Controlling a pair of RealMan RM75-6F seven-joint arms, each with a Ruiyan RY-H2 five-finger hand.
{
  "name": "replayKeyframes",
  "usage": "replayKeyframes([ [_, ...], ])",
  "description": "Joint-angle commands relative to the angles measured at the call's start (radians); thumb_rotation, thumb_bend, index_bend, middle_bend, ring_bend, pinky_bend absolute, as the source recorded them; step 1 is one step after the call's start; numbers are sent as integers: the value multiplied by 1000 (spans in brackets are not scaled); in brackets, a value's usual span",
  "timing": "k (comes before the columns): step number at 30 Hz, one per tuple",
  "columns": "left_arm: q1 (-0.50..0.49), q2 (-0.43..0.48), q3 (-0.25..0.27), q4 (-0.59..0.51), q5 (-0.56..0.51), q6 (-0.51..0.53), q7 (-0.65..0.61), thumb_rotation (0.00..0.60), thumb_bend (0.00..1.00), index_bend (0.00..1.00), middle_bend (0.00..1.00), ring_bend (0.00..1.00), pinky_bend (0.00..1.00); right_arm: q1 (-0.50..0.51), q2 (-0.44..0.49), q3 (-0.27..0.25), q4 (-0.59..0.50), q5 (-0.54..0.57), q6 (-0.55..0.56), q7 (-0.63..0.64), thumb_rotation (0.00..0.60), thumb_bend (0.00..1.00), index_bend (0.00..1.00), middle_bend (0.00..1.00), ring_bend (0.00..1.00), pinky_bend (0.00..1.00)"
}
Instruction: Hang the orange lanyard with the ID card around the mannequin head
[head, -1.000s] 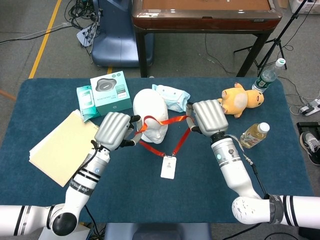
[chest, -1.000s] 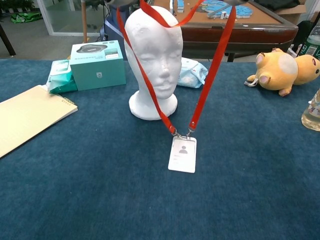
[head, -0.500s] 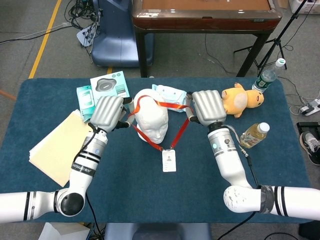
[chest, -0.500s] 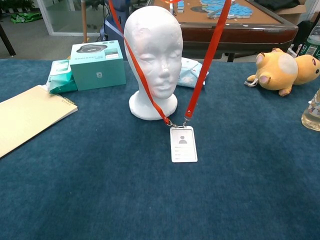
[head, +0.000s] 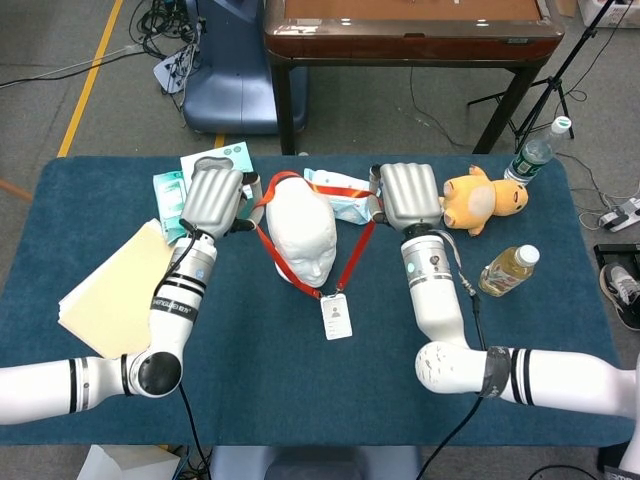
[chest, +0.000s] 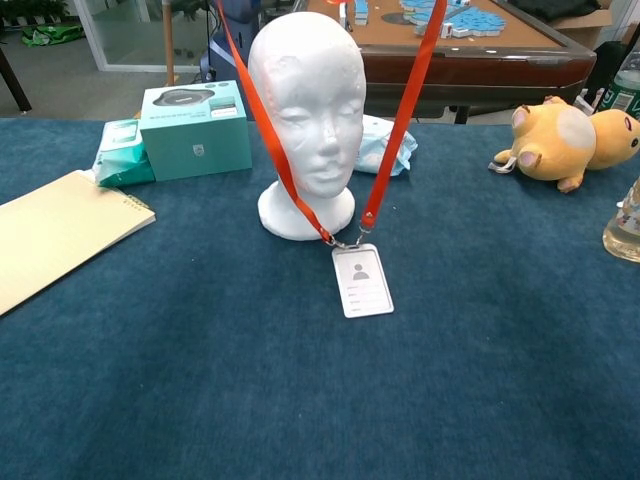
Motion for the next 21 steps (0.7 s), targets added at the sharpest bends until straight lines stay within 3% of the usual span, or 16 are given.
replayKeyframes([
  [1, -31, -26, 3, 59, -29, -23, 5, 600, 362, 622, 1000, 1000, 998, 21, -27, 1, 40, 16, 0, -11, 600, 454, 531, 935, 807, 823],
  [21, -126, -144, 53, 353, -92, -108, 51, 600, 361, 621, 1000, 1000, 998, 104, -163, 6, 290, 111, -39, -87, 600, 454, 531, 928, 805, 823],
])
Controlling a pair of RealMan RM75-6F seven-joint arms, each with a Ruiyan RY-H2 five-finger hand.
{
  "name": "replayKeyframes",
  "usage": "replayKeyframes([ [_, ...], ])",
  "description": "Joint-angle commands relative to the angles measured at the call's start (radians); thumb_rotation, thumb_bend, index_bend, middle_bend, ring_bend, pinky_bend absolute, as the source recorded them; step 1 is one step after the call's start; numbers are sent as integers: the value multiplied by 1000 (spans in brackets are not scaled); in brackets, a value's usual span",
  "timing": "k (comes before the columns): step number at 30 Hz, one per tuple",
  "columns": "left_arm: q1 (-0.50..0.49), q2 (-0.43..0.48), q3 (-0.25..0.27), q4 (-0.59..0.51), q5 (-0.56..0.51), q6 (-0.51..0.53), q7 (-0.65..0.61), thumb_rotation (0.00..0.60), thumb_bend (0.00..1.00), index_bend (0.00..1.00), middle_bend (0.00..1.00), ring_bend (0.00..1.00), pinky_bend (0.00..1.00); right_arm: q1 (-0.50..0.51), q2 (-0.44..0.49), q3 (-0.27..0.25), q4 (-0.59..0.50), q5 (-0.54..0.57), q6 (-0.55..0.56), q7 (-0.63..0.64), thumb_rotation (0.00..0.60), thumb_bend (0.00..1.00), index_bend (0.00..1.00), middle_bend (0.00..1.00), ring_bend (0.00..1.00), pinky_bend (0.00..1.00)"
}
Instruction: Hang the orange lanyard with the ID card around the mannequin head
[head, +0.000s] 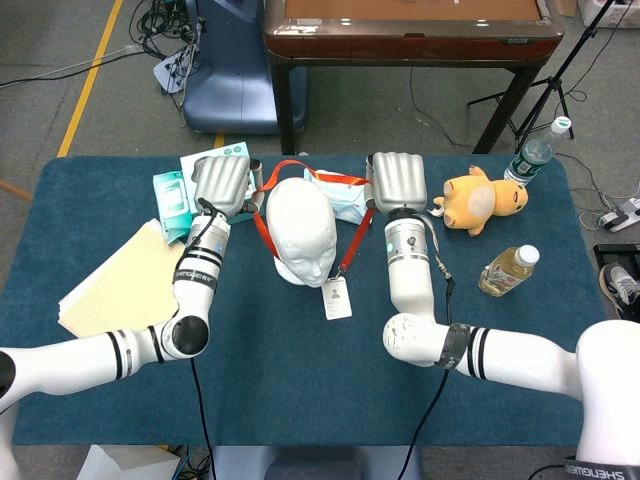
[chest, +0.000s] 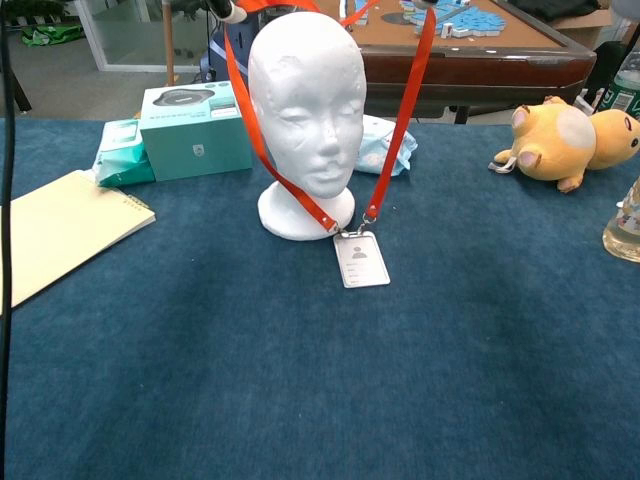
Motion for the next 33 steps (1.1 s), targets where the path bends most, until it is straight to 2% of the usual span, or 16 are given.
replayKeyframes([
  [1, -12, -19, 8, 36, -6, -10, 9, 600, 362, 621, 1000, 1000, 998, 9, -24, -2, 32, 14, -10, -11, 600, 454, 531, 926, 804, 823],
  [7, -25, -43, 13, 99, -20, -28, 20, 600, 359, 590, 978, 1000, 998, 23, -55, -2, 76, 29, -22, -35, 600, 454, 531, 921, 804, 823],
  [10, -27, -48, 15, 120, -25, -32, 26, 600, 358, 506, 924, 1000, 980, 24, -60, 3, 83, 25, -31, -35, 600, 454, 519, 921, 804, 823],
  [13, -27, -49, 17, 133, -20, -26, 31, 600, 343, 378, 875, 983, 939, 25, -58, 6, 84, 25, -36, -41, 597, 409, 423, 921, 804, 823],
  [16, -26, -47, 15, 137, -23, -21, 38, 600, 277, 246, 771, 897, 901, 25, -59, 9, 85, 24, -40, -43, 590, 272, 336, 921, 804, 823],
  [18, -26, -45, 14, 138, -26, -20, 44, 600, 236, 173, 673, 791, 879, 25, -62, 9, 87, 21, -42, -42, 588, 195, 306, 921, 804, 823],
  [19, -26, -45, 14, 139, -28, -21, 46, 600, 229, 155, 642, 754, 878, 24, -63, 9, 88, 18, -43, -41, 586, 166, 290, 921, 804, 823],
  [21, -25, -44, 14, 140, -26, -19, 48, 591, 196, 104, 519, 634, 864, 24, -65, 8, 89, 15, -44, -42, 583, 118, 254, 920, 804, 823],
  [25, -20, -45, 10, 144, -17, -10, 42, 533, 147, 53, 352, 466, 781, 23, -62, 10, 86, 5, -42, -41, 571, 32, 222, 918, 804, 823],
  [28, -9, -34, 3, 133, -13, -3, 30, 506, 139, 38, 243, 347, 672, 14, -48, 14, 66, -4, -42, -33, 569, 7, 219, 898, 793, 823],
  [33, 10, -13, -10, 124, -19, 0, 13, 371, 131, 34, 106, 140, 392, -7, -16, 17, 26, -21, -44, -15, 568, 2, 207, 796, 734, 823],
])
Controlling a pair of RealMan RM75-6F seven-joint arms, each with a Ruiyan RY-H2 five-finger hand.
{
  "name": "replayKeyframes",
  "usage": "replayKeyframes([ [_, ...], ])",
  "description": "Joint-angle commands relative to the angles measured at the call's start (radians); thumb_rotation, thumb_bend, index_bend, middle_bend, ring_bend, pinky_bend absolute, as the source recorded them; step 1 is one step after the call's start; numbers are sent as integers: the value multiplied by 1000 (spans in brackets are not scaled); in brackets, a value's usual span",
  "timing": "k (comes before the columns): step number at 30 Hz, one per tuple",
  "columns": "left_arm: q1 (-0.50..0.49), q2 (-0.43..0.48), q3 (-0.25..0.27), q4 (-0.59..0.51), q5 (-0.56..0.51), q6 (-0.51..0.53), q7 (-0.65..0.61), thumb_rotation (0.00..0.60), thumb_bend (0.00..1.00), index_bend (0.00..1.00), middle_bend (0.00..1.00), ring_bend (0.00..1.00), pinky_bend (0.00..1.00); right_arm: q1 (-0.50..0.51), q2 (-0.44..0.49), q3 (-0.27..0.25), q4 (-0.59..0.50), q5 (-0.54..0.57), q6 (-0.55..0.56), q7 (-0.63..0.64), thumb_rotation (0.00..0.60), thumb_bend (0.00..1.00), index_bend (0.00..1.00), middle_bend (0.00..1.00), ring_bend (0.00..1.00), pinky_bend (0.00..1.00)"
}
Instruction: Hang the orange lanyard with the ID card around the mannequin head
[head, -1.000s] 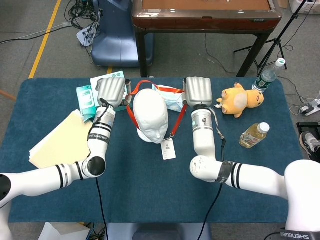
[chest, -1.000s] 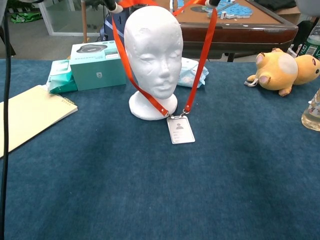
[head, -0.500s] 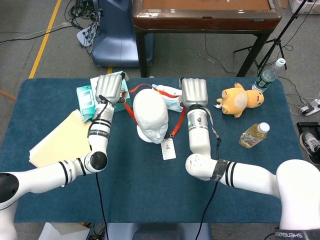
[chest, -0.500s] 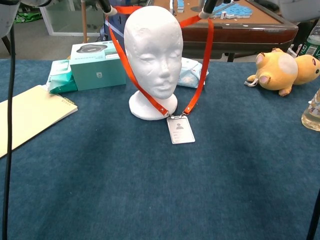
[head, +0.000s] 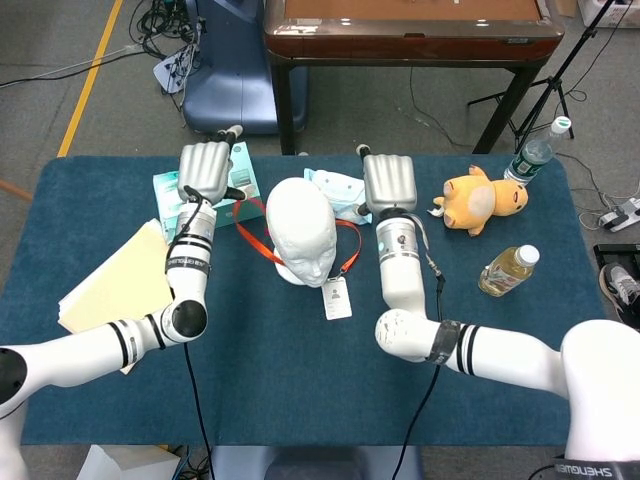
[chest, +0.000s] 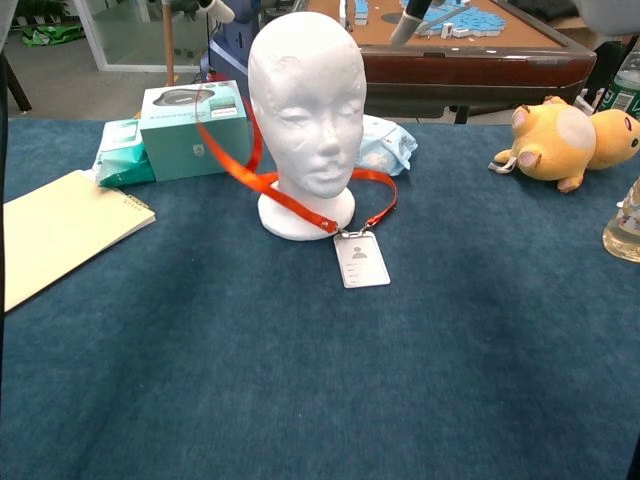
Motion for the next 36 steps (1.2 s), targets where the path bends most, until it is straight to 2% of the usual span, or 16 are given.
replayKeyframes([
  [1, 10, 11, -8, -5, -7, -4, -11, 359, 129, 30, 98, 124, 360, -13, 18, 1, -22, -13, -1, 12, 568, 2, 206, 766, 710, 823],
  [5, 34, 41, -20, -26, -24, -17, -33, 348, 125, 21, 85, 109, 296, -36, 48, 0, -60, -31, -7, 37, 567, 2, 203, 646, 617, 822],
  [7, 50, 60, -21, -38, -27, -23, -44, 373, 126, 21, 85, 110, 284, -52, 68, -1, -85, -41, -13, 54, 568, 3, 203, 620, 595, 806],
  [9, 75, 87, -28, -60, -32, -32, -71, 459, 126, 21, 85, 111, 280, -74, 98, -7, -116, -58, -20, 72, 566, 5, 203, 593, 571, 771],
  [11, 108, 120, -39, -84, -39, -52, -114, 507, 126, 22, 85, 111, 280, -102, 130, -17, -152, -79, -30, 95, 567, 10, 203, 550, 534, 725],
  [15, 172, 183, -47, -120, -31, -77, -190, 577, 126, 23, 85, 111, 280, -158, 190, -43, -209, -132, -48, 147, 567, 54, 203, 489, 471, 654],
  [17, 206, 211, -43, -141, -10, -84, -225, 585, 126, 24, 85, 110, 280, -184, 215, -55, -233, -160, -57, 175, 568, 70, 203, 460, 436, 623],
  [26, 398, 326, 37, -253, 207, -54, -404, 596, 126, 24, 85, 111, 280, -305, 317, -138, -300, -309, -64, 282, 571, 72, 203, 443, 404, 604],
  [36, 612, 373, 160, -324, 471, 59, -588, 600, 126, 27, 85, 111, 280, -480, 415, -228, -351, -535, -28, 464, 570, 100, 203, 442, 403, 604],
])
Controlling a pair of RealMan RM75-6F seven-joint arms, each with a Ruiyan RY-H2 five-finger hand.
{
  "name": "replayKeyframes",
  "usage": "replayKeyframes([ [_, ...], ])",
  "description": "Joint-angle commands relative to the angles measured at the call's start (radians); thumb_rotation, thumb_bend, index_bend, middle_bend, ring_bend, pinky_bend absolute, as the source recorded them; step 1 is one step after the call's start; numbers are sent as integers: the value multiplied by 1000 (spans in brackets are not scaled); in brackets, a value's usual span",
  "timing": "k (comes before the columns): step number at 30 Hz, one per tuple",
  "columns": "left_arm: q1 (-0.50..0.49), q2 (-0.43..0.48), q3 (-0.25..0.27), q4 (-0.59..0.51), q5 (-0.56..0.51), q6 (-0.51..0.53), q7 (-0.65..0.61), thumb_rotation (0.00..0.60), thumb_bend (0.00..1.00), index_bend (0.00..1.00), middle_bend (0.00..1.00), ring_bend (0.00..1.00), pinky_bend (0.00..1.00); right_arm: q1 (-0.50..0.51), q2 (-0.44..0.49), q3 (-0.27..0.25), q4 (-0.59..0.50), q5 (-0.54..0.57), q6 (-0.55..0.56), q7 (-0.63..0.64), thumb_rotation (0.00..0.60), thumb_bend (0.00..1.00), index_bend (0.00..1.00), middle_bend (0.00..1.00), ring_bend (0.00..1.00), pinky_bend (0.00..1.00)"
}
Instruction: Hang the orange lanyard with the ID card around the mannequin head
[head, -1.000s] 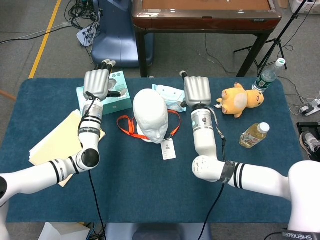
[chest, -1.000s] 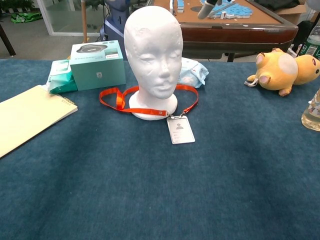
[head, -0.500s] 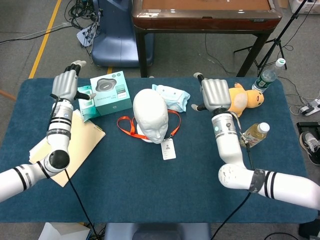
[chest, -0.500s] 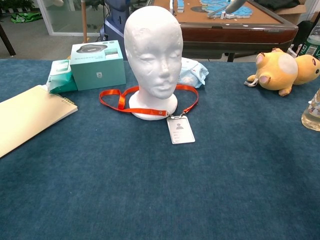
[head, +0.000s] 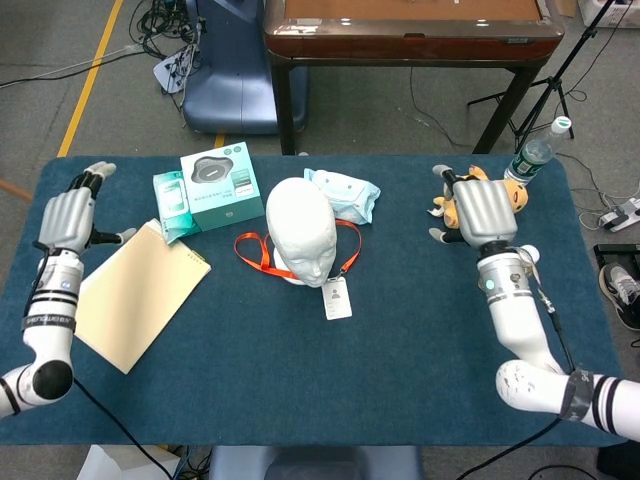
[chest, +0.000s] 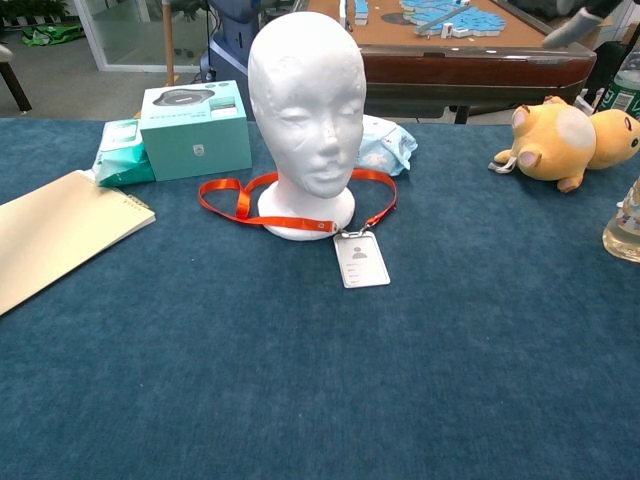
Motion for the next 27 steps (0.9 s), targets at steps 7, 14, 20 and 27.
replayKeyframes([
  [7, 209, 29, 129, -23, 233, 151, -186, 600, 126, 30, 85, 112, 280, -201, 80, -97, 6, -243, 75, 216, 573, 106, 221, 442, 399, 601],
  [14, 319, 37, 190, -15, 339, 249, -223, 600, 126, 36, 85, 112, 280, -328, 117, -151, 7, -382, 176, 288, 574, 108, 221, 441, 370, 579],
  [20, 390, 32, 228, -26, 422, 315, -260, 600, 126, 39, 85, 112, 269, -417, 107, -191, 33, -457, 233, 337, 573, 107, 230, 438, 359, 575],
  [27, 459, 13, 263, -36, 520, 407, -250, 600, 126, 41, 85, 112, 260, -497, 62, -234, 81, -564, 281, 391, 572, 108, 261, 438, 358, 575],
])
